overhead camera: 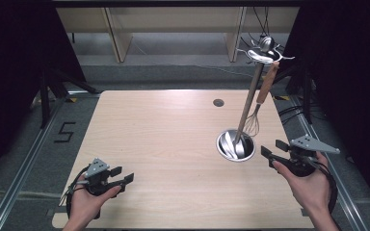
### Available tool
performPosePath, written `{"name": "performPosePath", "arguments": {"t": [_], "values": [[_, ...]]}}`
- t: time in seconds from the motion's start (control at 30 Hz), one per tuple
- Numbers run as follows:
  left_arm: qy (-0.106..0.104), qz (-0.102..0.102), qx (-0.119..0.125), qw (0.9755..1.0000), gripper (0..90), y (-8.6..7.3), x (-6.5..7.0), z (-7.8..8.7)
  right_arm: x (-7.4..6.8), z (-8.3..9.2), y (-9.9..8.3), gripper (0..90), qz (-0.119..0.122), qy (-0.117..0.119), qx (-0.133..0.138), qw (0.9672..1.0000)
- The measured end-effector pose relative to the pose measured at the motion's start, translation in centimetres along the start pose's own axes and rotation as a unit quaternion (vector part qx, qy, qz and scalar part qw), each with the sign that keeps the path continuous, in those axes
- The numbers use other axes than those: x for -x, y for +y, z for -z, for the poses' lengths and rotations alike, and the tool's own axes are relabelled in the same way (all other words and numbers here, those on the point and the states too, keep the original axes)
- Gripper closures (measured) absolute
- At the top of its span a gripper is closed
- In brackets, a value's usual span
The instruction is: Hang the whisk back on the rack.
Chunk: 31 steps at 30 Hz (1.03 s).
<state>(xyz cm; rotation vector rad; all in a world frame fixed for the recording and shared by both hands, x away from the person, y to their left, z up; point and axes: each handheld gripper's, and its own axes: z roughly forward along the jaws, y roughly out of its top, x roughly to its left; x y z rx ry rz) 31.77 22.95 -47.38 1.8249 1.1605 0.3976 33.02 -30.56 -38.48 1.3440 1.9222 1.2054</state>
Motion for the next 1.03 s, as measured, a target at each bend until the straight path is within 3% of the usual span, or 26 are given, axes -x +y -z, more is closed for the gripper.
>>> {"name": "performPosePath", "arguments": {"t": [0.03, 0.07, 0.1, 0.2, 0.3, 0.33, 0.43, 0.63, 0.67, 0.7, 0.73, 0.77, 0.8, 0.9, 0.97, 1.03], "values": [[-0.002, 0.002, 0.0, 1.0, 40.7, 0.0, 0.0, 0.0, 0.0, 0.0, -0.3, 39.7, -0.009, 0.001, -0.006, 0.9999], [-0.002, 0.002, 0.0, 1.0, 40.7, 0.0, 0.0, 0.0, 0.3, -0.3, -0.6, 39.7, 0.006, 0.004, -0.005, 1.0], [-0.002, 0.002, 0.0, 1.0, 40.7, 0.0, 0.0, 0.0, 0.1, -0.3, -0.8, 39.7, -0.009, 0.003, -0.012, 0.9999], [-0.001, 0.003, 0.0, 1.0, 40.7, 0.0, 0.0, 0.0, 0.3, -0.8, -2.0, 39.8, -0.012, 0.005, -0.026, 0.9996], [-0.002, 0.002, 0.0, 1.0, 40.7, 0.0, 0.0, -0.1, 0.8, -1.0, -2.6, 39.9, 0.0, 0.003, -0.031, 0.9995], [-0.003, 0.003, 0.001, 1.0, 40.6, 0.0, 0.0, -0.1, 0.6, -1.0, -3.2, 39.9, -0.031, 0.001, -0.048, 0.9983], [-0.001, 0.004, 0.001, 1.0, 40.6, 0.0, 0.0, -0.1, 0.9, -1.2, -3.7, 39.9, -0.022, -0.001, -0.046, 0.9987], [-0.002, -0.001, -0.003, 1.0, 40.6, 0.0, 0.0, 0.0, 1.5, -1.5, -5.3, 40.0, -0.04, -0.001, -0.06, 0.9974], [-0.002, -0.001, -0.003, 1.0, 40.6, 0.0, 0.0, 0.0, 2.0, -1.8, -5.5, 40.0, -0.024, 0.008, -0.053, 0.9983], [-0.002, -0.001, -0.003, 1.0, 40.6, 0.0, 0.0, 0.0, 2.0, -1.8, -5.5, 40.0, -0.024, 0.008, -0.053, 0.9983], [-0.002, -0.001, -0.003, 1.0, 40.5, 0.0, 0.0, 0.0, 2.2, -1.7, -5.8, 40.3, -0.02, -0.003, -0.067, 0.9975], [-0.003, 0.0, -0.003, 1.0, 40.5, 0.0, 0.0, 0.0, 1.9, -1.6, -6.0, 40.9, -0.046, 0.001, -0.073, 0.9963], [-0.004, 0.002, -0.004, 1.0, 40.5, 0.0, 0.1, 0.0, 2.2, -1.7, -6.4, 42.1, -0.046, -0.006, -0.086, 0.9952], [-0.006, 0.001, -0.002, 1.0, 40.4, 0.0, 0.1, -0.1, 2.4, -1.6, -6.7, 44.4, -0.049, -0.01, -0.087, 0.995], [-0.008, 0.003, -0.001, 1.0, 40.3, -0.1, 0.1, -0.2, 3.1, -1.5, -6.7, 46.6, -0.034, -0.001, -0.085, 0.9958], [-0.007, 0.0, -0.006, 1.0, 40.2, -0.1, 0.0, -0.2, 3.3, -1.3, -6.7, 50.7, -0.049, 0.009, -0.088, 0.9949]]}}
